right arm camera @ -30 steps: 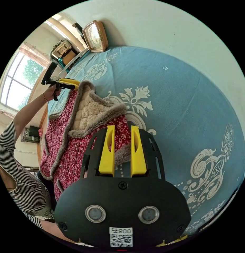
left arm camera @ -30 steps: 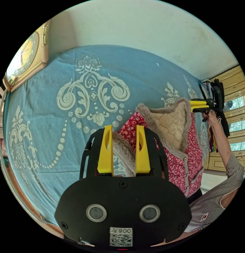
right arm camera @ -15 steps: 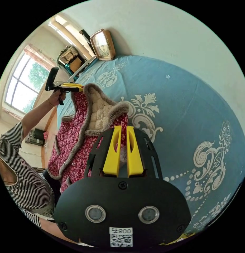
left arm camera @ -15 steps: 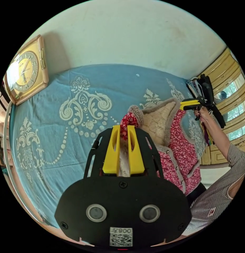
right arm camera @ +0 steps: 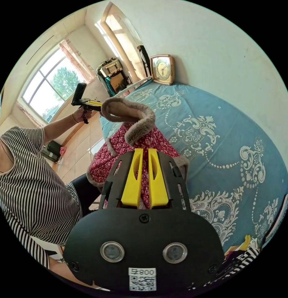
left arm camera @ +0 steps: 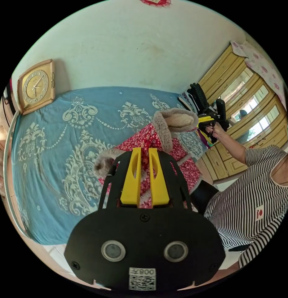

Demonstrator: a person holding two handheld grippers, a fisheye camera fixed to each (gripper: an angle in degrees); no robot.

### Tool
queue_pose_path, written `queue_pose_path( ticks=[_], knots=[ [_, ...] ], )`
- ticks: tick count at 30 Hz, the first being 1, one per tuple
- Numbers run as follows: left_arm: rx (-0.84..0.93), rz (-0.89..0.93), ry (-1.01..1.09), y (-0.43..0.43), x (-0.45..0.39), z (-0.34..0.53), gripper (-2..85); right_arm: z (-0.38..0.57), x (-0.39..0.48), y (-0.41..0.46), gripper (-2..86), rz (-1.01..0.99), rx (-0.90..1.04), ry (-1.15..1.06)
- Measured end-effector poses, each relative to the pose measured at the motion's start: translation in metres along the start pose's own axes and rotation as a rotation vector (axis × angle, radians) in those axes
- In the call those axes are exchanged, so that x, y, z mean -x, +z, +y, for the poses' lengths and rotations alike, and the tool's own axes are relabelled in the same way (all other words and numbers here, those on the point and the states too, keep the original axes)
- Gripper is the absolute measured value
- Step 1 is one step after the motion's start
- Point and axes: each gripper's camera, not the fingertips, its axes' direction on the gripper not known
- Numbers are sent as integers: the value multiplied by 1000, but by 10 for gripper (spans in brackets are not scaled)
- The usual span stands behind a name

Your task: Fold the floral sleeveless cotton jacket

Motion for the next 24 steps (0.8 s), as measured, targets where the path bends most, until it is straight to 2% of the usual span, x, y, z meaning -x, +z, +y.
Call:
queue_pose_path(
  ticks=[8,24],
  knots=[
    [67,16,-39,-17,-58,121,35,77,92,-11,27,-30,65,40],
    [168,1,-77,-16,-117,283,35,184,212,12,27,-38,175,82]
  ],
)
